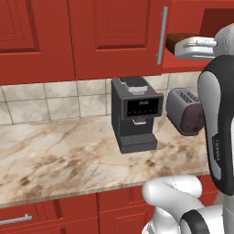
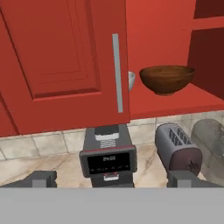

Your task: Move the bowls from the cabinet to the plates on the dining table.

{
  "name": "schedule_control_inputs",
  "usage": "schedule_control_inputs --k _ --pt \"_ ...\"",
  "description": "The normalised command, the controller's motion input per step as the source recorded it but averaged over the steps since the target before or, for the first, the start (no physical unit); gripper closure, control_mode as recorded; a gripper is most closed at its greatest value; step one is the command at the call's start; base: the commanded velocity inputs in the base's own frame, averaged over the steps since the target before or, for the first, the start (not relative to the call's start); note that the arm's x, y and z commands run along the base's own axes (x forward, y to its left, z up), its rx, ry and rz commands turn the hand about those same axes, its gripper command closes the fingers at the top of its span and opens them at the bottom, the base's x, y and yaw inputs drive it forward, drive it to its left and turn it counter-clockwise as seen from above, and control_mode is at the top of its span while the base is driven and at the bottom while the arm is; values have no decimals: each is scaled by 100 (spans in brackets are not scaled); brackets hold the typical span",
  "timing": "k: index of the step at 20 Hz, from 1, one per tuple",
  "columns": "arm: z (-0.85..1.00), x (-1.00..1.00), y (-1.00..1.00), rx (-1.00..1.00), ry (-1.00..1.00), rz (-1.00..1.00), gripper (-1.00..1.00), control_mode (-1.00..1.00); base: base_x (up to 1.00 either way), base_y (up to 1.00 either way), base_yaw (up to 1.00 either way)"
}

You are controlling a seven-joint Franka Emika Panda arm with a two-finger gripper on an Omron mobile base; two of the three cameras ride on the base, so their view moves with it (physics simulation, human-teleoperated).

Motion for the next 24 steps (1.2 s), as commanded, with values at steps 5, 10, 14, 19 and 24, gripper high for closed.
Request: schedule_control_inputs --k 5,10,14,19,24 --pt "1 56 -2 21 0 0 -100 -100 0 0 0" --pt "0 50 0 2 0 0 -100 -100 0 0 0" --pt "0 47 0 -2 0 0 -100 -100 0 0 0" --pt "0 32 0 -8 0 0 -100 -100 0 0 0" --pt "-8 11 -1 -5 1 0 -100 -100 0 0 0"
